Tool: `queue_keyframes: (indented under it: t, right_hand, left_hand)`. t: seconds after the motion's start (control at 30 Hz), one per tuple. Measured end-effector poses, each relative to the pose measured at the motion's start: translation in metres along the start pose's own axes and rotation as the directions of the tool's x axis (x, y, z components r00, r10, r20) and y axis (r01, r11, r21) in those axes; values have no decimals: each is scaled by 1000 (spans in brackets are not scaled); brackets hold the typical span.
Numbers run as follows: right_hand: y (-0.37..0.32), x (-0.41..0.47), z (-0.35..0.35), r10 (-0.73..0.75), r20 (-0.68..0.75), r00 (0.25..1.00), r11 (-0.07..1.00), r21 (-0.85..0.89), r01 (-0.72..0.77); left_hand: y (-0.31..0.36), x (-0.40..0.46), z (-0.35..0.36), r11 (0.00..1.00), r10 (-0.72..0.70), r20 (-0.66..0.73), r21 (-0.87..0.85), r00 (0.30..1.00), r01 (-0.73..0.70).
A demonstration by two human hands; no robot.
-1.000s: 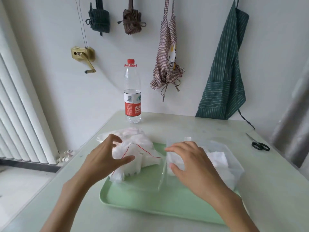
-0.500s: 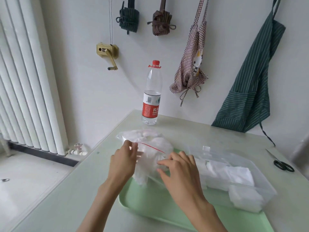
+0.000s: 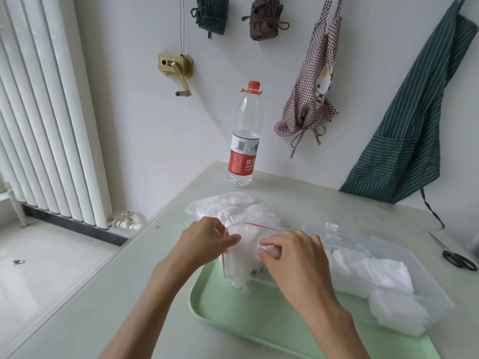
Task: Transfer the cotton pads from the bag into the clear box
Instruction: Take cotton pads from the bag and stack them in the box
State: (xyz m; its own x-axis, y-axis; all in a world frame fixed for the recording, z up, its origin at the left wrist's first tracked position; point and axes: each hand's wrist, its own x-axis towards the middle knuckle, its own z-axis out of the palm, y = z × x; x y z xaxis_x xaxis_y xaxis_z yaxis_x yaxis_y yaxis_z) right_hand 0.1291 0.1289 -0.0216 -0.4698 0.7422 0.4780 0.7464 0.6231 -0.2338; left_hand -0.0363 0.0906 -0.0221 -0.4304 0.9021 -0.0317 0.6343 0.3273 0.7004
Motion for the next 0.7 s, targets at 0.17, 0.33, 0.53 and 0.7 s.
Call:
queue_keyframes:
  t: [0.17, 0.33, 0.53, 0.7]
  right_hand:
    - [-2, -6, 10, 36, -59, 998, 992, -120, -43]
    - [-13, -9, 18, 40, -102, 994, 987, -151, -55]
    - [-19, -8, 31, 28, 7, 1000, 978, -209, -26]
    - [-9, -8, 15, -33, 89, 996, 981, -185, 49]
  left_hand:
    - [-3, 5, -3, 904, -35, 141, -417, 989, 92]
    - [-4, 5, -7, 783, -62, 237, -591, 969, 195]
    - [-9, 9, -5, 876, -79, 170, -458, 982, 149]
    - [-12, 6, 0, 997, -8, -290, 66, 957, 29]
